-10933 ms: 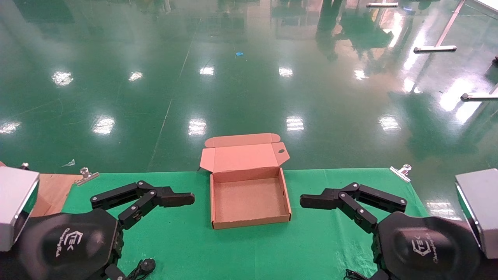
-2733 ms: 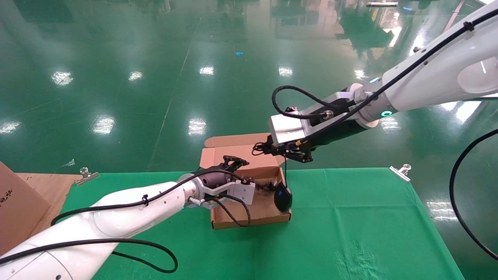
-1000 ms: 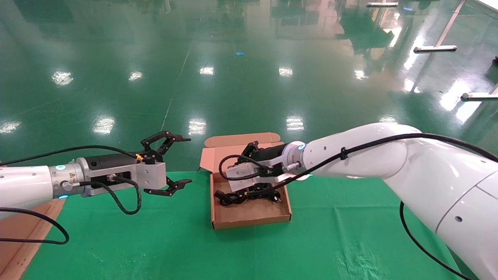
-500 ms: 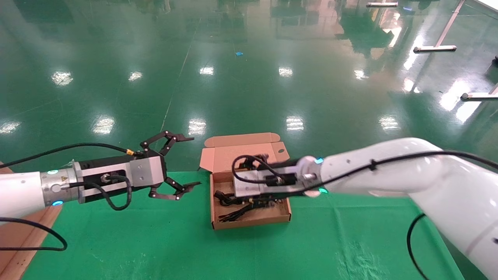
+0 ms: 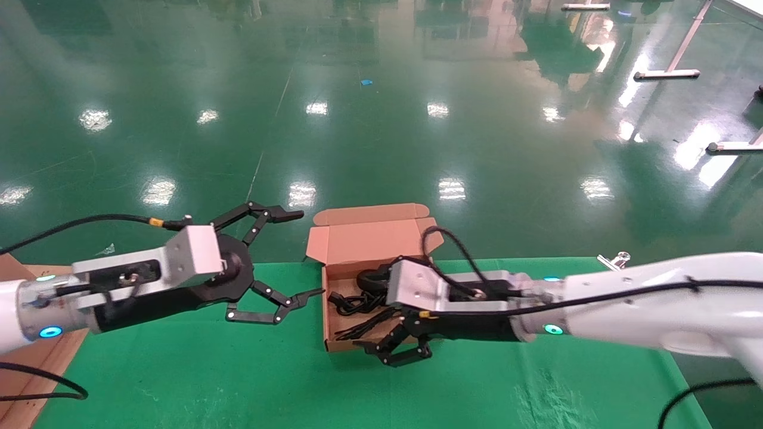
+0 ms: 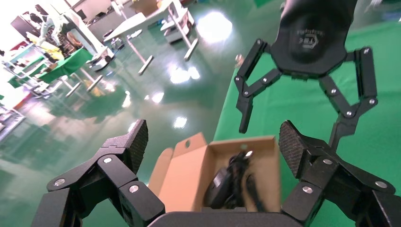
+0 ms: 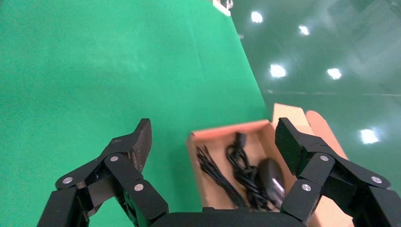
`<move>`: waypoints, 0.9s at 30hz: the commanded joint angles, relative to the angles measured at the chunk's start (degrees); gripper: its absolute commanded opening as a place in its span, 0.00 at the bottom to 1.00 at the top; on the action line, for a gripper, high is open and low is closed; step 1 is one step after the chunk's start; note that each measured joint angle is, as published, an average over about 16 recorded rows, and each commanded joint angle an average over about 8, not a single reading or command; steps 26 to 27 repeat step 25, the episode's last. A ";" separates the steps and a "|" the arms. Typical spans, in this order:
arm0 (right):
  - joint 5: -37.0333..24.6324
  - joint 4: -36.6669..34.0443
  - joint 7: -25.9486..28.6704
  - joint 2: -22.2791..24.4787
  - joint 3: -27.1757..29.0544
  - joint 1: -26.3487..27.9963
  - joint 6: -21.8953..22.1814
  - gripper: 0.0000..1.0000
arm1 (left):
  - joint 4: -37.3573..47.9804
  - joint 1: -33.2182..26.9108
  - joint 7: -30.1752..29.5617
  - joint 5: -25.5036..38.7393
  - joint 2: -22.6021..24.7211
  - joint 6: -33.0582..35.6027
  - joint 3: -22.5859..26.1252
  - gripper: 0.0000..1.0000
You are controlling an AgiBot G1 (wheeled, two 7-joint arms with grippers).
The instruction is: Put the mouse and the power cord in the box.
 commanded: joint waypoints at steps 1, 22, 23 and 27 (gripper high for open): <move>1.52 1.26 0.99 1.49 2.01 -1.32 -1.57 1.00 | -1.79 0.97 -2.59 -0.29 -0.71 0.85 -1.23 1.00; 17.04 14.15 11.06 16.72 22.50 -14.81 -17.55 1.00 | -20.05 10.91 -28.96 -3.25 -7.96 9.47 -13.82 1.00; 17.43 14.47 11.31 17.10 23.01 -15.14 -17.95 1.00 | -20.50 11.15 -29.61 -3.32 -8.14 9.68 -14.13 1.00; 18.16 15.08 11.78 17.82 23.98 -15.78 -18.70 1.00 | -21.36 11.62 -30.85 -3.46 -8.48 10.09 -14.73 1.00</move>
